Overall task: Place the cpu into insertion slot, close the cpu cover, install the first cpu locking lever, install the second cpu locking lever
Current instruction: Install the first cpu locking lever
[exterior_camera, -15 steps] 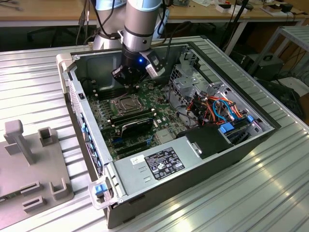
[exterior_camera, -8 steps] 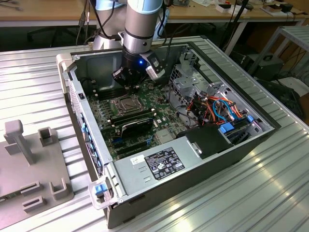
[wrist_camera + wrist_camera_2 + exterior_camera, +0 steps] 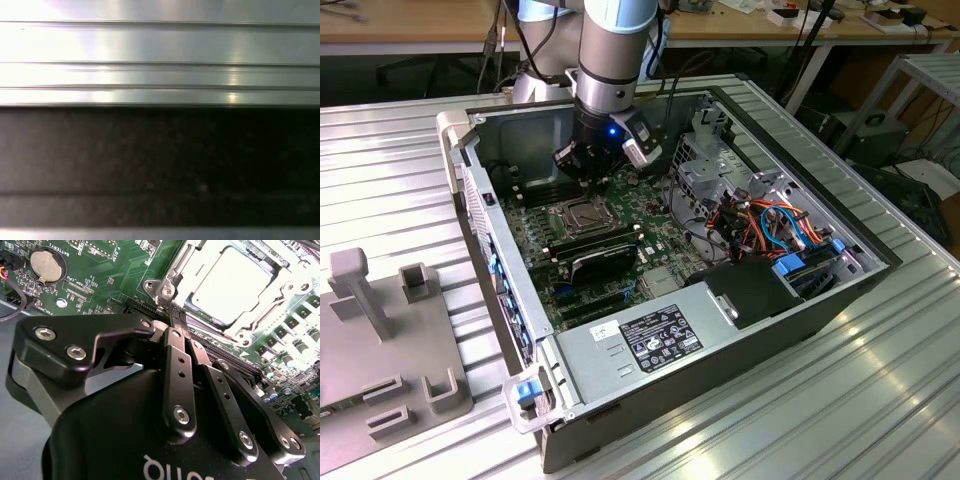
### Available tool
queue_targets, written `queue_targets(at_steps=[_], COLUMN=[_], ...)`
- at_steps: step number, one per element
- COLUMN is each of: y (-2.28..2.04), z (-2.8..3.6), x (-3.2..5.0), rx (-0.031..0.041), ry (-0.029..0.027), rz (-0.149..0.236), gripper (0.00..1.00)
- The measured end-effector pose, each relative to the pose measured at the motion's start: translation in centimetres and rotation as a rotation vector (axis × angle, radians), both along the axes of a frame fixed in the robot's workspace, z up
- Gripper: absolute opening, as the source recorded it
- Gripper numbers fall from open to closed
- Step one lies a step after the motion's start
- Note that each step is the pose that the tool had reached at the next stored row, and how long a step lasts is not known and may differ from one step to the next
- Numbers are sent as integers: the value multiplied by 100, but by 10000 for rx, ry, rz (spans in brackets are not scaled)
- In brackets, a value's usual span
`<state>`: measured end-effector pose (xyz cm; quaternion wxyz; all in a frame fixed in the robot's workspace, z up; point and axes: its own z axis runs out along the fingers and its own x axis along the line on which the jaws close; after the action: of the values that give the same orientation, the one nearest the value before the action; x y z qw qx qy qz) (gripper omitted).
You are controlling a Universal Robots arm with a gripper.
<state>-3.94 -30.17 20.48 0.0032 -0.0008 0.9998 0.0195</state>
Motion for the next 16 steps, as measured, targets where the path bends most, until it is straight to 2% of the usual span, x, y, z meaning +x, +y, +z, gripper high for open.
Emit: queue_targets(at_steps=[10,16], y=[-7,-7], z=[-5,30], x=[0,1], rx=[3,6], ry=[-2,-3], rz=[-1,-1], gripper=[11,11])
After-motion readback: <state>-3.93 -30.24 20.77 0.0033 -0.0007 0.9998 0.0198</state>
